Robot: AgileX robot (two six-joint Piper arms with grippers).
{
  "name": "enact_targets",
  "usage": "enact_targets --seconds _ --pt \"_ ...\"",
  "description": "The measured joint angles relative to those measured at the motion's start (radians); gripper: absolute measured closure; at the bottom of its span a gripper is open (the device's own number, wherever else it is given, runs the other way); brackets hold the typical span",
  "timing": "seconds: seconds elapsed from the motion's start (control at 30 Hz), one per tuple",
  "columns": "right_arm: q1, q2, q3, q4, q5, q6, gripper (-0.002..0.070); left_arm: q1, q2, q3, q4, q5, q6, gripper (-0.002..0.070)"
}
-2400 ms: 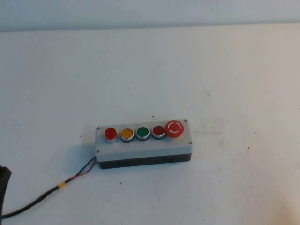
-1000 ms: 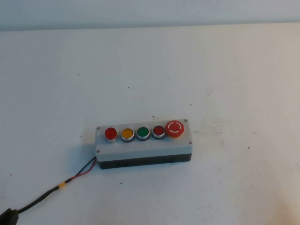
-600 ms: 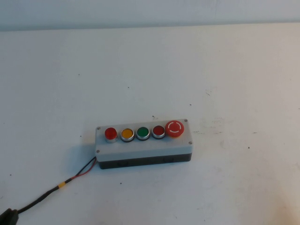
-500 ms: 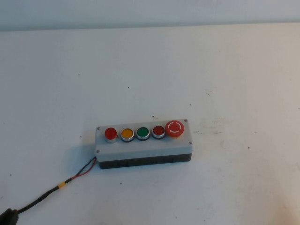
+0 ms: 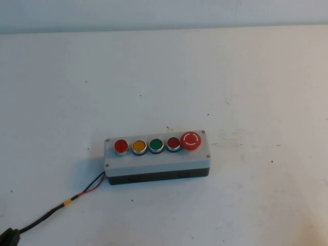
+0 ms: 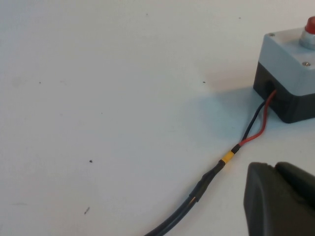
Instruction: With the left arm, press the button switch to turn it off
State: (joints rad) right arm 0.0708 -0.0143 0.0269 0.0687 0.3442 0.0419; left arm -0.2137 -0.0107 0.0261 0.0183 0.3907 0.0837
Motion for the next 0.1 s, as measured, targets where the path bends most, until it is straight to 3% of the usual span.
enact_targets --seconds 0.1 --pt "0.0 0.0 0.0 0.0 0.0 0.0 0.0692 0.0 0.0 0.0 0.003 0.0 0.0 0.0678"
